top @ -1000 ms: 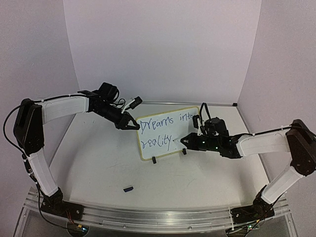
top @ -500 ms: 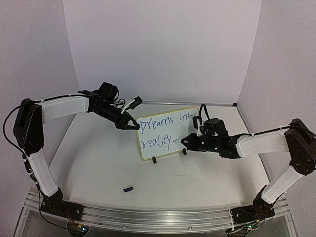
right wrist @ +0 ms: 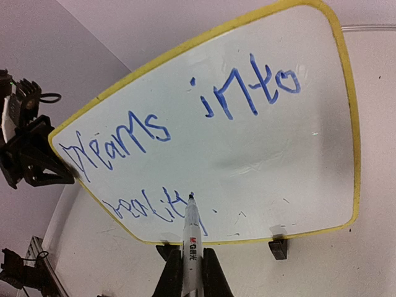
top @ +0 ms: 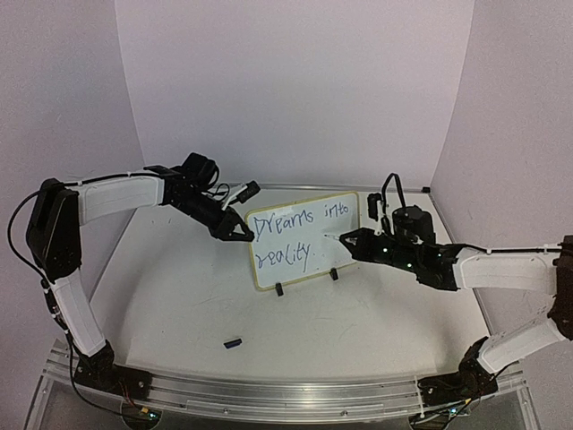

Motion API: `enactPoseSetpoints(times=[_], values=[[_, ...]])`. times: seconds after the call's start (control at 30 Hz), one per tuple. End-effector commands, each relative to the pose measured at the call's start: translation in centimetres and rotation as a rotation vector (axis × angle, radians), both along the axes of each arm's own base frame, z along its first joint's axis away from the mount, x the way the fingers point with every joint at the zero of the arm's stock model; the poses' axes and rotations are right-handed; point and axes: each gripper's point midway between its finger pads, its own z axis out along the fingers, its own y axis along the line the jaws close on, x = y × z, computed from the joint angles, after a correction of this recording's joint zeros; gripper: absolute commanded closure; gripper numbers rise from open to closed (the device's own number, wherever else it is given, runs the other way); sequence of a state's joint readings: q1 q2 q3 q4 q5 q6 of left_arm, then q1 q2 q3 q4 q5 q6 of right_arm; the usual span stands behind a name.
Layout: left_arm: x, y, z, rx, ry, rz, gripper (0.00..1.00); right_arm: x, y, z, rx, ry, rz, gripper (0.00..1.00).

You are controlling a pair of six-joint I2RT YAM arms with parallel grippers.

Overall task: Write a sentence on the whiteboard
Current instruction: Write a sentence on the whiteboard, then pick up the pen cap from the center of the board.

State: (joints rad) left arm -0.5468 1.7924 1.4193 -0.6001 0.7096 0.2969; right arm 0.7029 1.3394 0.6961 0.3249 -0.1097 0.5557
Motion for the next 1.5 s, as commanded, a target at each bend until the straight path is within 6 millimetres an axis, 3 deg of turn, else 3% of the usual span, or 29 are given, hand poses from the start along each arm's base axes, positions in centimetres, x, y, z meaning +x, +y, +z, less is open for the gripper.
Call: enactPoseSetpoints(times=[0.0, 0.33, 0.43, 0.5, 0.63, 0.77, 0.97, 1.07, 1.27, 1.47], values=[[-0.2, -0.1, -0.2, 0.02, 0.006, 0.004, 0.72, -0.1, -0.8, 1.2, -0.005, -0.053, -0.028, 1.0], [0.2, 0.7, -0.5, 0.042, -0.017, 0.057, 0.36, -0.5, -1.1, 2.3, 0.006, -0.08, -0.022, 1.0], [0.4, 1.1, -0.6, 0.052, -0.029, 0.086, 0.17, -0.7, -0.9, 2.9, 0.012, -0.095, -0.001, 1.0], [0.4, 1.3, -0.5, 0.05, -0.033, 0.108, 0.13, -1.0, -0.7, 3.3, 0.01, -0.1, 0.02, 1.0], [0.2, 2.6, -0.1, 0.042, -0.053, 0.205, 0.11, -1.6, -0.3, 3.3, -0.014, -0.076, 0.063, 1.0], [-0.3, 4.8, -0.1, 0.001, -0.038, 0.408, 0.12, -2.5, -0.1, 2.7, -0.018, -0.041, 0.105, 1.0], [-3.6, 7.8, -1.9, -0.071, 0.058, 0.627, 0.16, -3.7, 0.1, 1.1, -0.018, 0.029, 0.136, 1.0], [-6.4, 7.6, -2.9, -0.065, 0.082, 0.611, 0.17, -4.4, 0.5, 0.6, -0.014, 0.049, 0.153, 1.0], [-12.5, 6.1, -7.1, 0.114, 0.107, 0.485, 0.18, -6.3, 2.0, -0.5, -0.017, 0.088, 0.196, 1.0], [-15.5, 5.3, -10.2, 0.241, 0.087, 0.413, 0.22, -7.4, 2.9, -1.2, -0.017, 0.106, 0.202, 1.0]])
